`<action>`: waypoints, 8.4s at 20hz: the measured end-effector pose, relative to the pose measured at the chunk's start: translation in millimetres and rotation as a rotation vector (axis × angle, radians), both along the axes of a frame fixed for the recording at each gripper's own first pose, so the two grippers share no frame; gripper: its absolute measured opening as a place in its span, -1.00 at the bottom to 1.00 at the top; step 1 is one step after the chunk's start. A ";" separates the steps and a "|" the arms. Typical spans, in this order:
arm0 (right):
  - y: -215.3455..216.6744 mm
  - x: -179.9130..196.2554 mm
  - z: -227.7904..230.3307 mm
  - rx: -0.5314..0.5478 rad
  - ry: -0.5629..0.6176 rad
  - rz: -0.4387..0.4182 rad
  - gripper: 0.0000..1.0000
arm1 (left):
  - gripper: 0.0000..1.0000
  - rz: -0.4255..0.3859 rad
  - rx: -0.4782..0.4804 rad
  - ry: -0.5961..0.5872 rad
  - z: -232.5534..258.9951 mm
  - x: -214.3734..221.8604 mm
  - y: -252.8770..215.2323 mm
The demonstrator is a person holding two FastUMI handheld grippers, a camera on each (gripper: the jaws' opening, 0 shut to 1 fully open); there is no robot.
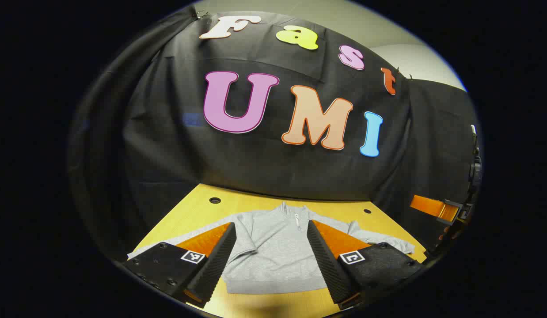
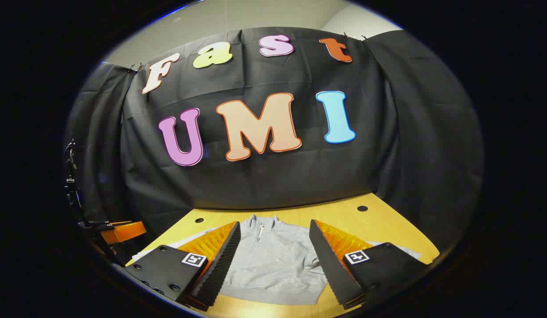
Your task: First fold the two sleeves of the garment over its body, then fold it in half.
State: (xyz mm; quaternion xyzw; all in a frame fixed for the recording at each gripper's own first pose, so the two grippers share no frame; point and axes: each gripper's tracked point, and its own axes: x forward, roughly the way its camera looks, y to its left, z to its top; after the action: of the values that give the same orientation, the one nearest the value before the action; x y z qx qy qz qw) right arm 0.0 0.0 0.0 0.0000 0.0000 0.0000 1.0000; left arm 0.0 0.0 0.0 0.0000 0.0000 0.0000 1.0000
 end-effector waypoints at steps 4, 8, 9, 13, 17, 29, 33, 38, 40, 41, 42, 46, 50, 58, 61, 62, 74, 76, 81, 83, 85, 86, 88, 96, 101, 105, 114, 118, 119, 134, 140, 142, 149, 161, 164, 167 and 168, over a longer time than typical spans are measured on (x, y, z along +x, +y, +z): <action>-7.0 -5.8 -6.0 0.015 0.011 -0.022 0.94 | 0.88 -0.018 0.001 0.017 -5.4 1.1 -5.0; -16.1 -10.5 -8.5 0.033 0.015 -0.048 0.95 | 0.88 -0.025 0.003 0.026 -8.9 1.0 -5.7; -17.8 -10.4 -8.2 0.033 0.015 -0.053 0.95 | 0.88 -0.028 0.000 0.028 -8.7 1.6 -6.4; -28.2 -13.3 -8.1 0.032 0.012 -0.077 0.95 | 0.88 -0.031 -0.007 0.036 -10.9 3.0 -7.9; -41.0 -14.1 -9.3 0.038 0.013 -0.102 0.95 | 0.88 -0.029 -0.004 0.042 -11.7 3.1 -8.0; -167.1 -28.8 -8.8 0.048 -0.004 -0.333 0.94 | 0.88 -0.014 -0.005 0.055 -17.5 -0.1 -4.5; -236.0 -36.8 -31.6 0.008 0.043 -0.451 0.95 | 0.89 -0.005 -0.007 0.068 -24.0 1.7 -3.1; -294.9 -23.7 -75.1 0.009 0.131 -0.489 0.87 | 0.88 0.022 -0.008 0.080 -33.2 7.1 -0.8; -315.5 -15.0 -97.5 0.033 0.182 -0.491 0.95 | 0.89 0.031 -0.006 0.082 -32.9 9.3 -2.0; -327.2 -13.1 -111.8 0.047 0.213 -0.498 0.95 | 0.88 0.037 -0.002 0.085 -33.3 10.5 -1.9; -339.1 -13.6 -129.6 0.061 0.246 -0.508 0.89 | 0.89 0.043 0.001 0.087 -36.2 10.5 -0.9; -369.4 -5.5 -185.2 0.132 0.368 -0.533 0.89 | 0.89 0.061 0.009 0.109 -46.3 15.0 -0.6; -391.4 1.0 -221.6 0.139 0.446 -0.551 0.89 | 0.89 0.072 0.000 0.136 -57.9 19.0 -6.1; -415.1 8.7 -248.6 0.068 0.538 -0.542 0.96 | 0.88 0.064 0.022 0.156 -64.3 22.3 -21.6; -414.3 12.2 -250.9 0.070 0.537 -0.539 0.67 | 0.89 0.061 0.018 0.154 -63.1 26.5 -23.5; -413.3 9.9 -249.2 0.070 0.541 -0.543 0.47 | 0.89 0.059 0.017 0.154 -65.5 26.7 -23.7; -399.3 6.5 -251.6 0.149 0.622 -0.598 -0.88 | 0.89 0.035 0.017 0.166 -68.2 21.4 -17.2; -396.8 5.9 -251.1 0.132 0.627 -0.620 -0.89 | 0.89 0.032 0.020 0.167 -66.5 19.8 -14.3; -360.5 14.8 -231.7 0.141 0.567 -0.579 -0.89 | 0.89 0.031 0.033 0.164 -64.5 13.6 -0.8; -342.6 20.2 -217.7 0.136 0.540 -0.557 -0.89 | 0.89 0.029 0.030 0.164 -64.0 11.7 4.1; -319.8 25.1 -202.1 0.117 0.513 -0.525 -0.89 | 0.89 0.036 0.035 0.167 -65.9 9.4 12.8; -308.9 29.5 -197.7 0.106 0.503 -0.505 -0.89 | 0.89 0.036 0.037 0.170 -68.1 7.4 15.9; -279.3 41.2 -180.3 0.093 0.482 -0.467 -0.89 | 0.89 0.031 0.031 0.174 -69.8 4.6 22.4; -147.6 95.3 -108.8 0.053 0.356 -0.284 -0.89 | 0.89 0.029 0.021 0.179 -73.4 -7.4 58.7; -57.5 129.0 -90.1 0.032 0.319 -0.136 -0.89 | 0.89 0.055 0.005 0.175 -74.6 -15.4 83.6; 12.9 152.6 -87.0 0.042 0.298 -0.006 -0.90 | 0.89 0.093 -0.010 0.177 -79.2 -24.0 104.7; 198.3 191.3 -88.4 0.138 0.271 0.365 -0.90 | 0.89 0.239 -0.081 0.206 -106.4 -46.8 169.1; 253.4 209.9 -121.0 0.188 0.338 0.427 -0.89 | 0.89 0.315 -0.105 0.213 -117.9 -60.3 203.8; 262.4 214.6 -130.3 0.203 0.355 0.435 -0.90 | 0.89 0.335 -0.106 0.217 -121.5 -63.4 214.1; 274.9 235.2 -189.2 0.136 0.435 0.446 0.56 | 0.89 0.477 -0.095 0.375 -194.9 -47.7 308.2; 246.5 221.8 -168.9 0.069 0.389 0.407 0.96 | 0.89 0.494 -0.098 0.444 -216.2 -47.5 316.2; 229.2 216.1 -156.9 0.038 0.367 0.385 0.96 | 0.88 0.503 -0.080 0.462 -220.7 -49.2 317.6; 140.0 184.0 -117.4 -0.111 0.282 0.252 0.96 | 0.59 0.494 -0.056 0.472 -219.5 -51.1 322.5; -13.7 111.4 -77.6 -0.101 0.240 -0.027 0.96 | -0.87 0.488 -0.031 0.560 -219.9 -26.8 314.6; -33.5 94.7 -75.7 -0.104 0.242 -0.074 0.89 | -0.97 0.483 -0.075 0.565 -219.6 -24.4 311.5; -47.1 75.5 -69.8 -0.087 0.234 -0.118 0.96 | -0.99 0.473 -0.141 0.558 -214.3 -16.2 300.1; -52.0 70.3 -66.9 -0.084 0.228 -0.131 0.89 | -0.99 0.459 -0.167 0.544 -210.9 -11.8 293.4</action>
State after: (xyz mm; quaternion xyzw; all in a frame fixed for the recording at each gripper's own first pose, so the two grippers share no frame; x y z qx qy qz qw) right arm 70.3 -52.0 -66.9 -0.0416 0.1136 -0.0655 0.9905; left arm -11.8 293.4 -210.9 -0.0816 0.2659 0.2246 0.9339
